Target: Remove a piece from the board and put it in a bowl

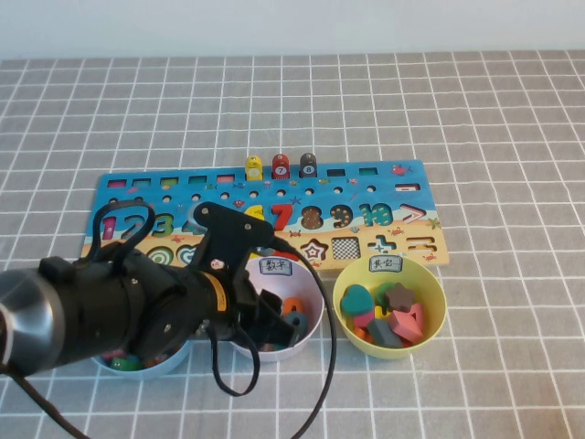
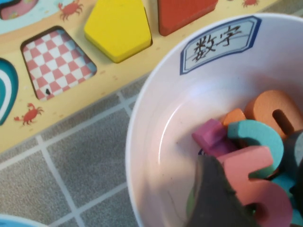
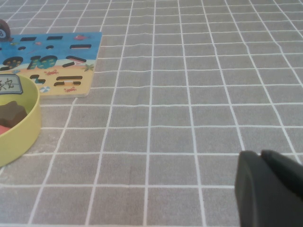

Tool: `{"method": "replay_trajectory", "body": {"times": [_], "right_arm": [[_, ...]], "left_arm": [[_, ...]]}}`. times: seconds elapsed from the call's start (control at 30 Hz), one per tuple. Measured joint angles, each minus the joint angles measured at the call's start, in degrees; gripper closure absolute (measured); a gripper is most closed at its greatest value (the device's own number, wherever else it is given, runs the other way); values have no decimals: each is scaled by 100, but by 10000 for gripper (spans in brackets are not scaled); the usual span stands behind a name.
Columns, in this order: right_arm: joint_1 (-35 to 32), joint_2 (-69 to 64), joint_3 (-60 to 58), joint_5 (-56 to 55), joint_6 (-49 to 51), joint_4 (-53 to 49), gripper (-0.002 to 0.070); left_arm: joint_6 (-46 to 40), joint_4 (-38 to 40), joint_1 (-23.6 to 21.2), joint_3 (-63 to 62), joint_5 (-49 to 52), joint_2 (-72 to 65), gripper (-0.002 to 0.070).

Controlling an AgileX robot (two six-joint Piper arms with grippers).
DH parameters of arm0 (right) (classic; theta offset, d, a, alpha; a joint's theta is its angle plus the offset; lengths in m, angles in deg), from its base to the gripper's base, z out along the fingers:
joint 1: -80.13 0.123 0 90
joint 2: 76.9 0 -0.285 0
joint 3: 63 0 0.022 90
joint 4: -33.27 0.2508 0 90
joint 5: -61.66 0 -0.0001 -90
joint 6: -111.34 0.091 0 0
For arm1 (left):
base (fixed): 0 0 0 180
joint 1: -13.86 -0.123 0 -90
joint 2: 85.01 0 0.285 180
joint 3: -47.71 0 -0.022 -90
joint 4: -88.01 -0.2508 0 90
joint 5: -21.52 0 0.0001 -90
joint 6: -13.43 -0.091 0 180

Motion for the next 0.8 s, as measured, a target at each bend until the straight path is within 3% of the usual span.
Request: {"method": "replay_trajectory", "body": {"times": [0.2,0.43,0.5,0.57,0.67,0.8], "right_arm": [[0,0,0,0,0,0,694],[0,0,0,0,0,0,694],[0,0,0,0,0,0,694],[0,0,0,0,0,0,694],[0,0,0,0,0,0,694],[0,0,0,0,0,0,694]], "left_arm": [[0,200,0,0,64,204,285],[-13,221,0,0,408,902,274],[-47,221,0,77,429,1340,309],[-60,221,0,225,372,1818,392],[-69,176,0,566,291,2576,580],[-72,118,0,1030,304,3553,656]]}}
